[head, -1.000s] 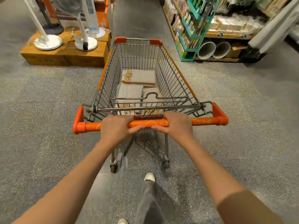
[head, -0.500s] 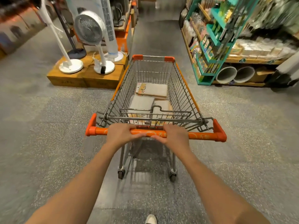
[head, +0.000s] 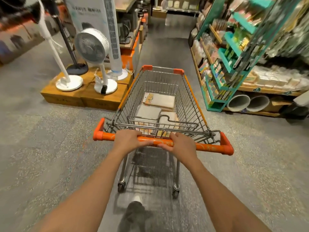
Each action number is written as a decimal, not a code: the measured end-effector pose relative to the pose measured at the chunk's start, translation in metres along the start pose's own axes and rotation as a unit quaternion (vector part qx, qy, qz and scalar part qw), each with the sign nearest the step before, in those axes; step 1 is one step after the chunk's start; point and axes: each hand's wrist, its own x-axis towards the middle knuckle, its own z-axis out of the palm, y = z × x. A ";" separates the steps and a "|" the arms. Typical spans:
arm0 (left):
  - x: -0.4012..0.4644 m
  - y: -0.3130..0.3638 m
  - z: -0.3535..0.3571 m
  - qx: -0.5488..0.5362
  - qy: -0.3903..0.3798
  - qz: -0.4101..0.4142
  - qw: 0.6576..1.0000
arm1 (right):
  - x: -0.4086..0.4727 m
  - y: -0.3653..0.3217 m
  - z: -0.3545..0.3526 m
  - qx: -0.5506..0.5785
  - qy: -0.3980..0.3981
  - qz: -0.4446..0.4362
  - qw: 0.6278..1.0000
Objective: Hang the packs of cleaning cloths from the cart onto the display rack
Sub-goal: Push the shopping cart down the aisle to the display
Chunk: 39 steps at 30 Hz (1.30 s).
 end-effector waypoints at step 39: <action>0.744 -0.109 -0.052 -0.032 0.000 -0.020 0.999 | 0.732 0.210 -0.040 0.011 0.019 -0.014 1.000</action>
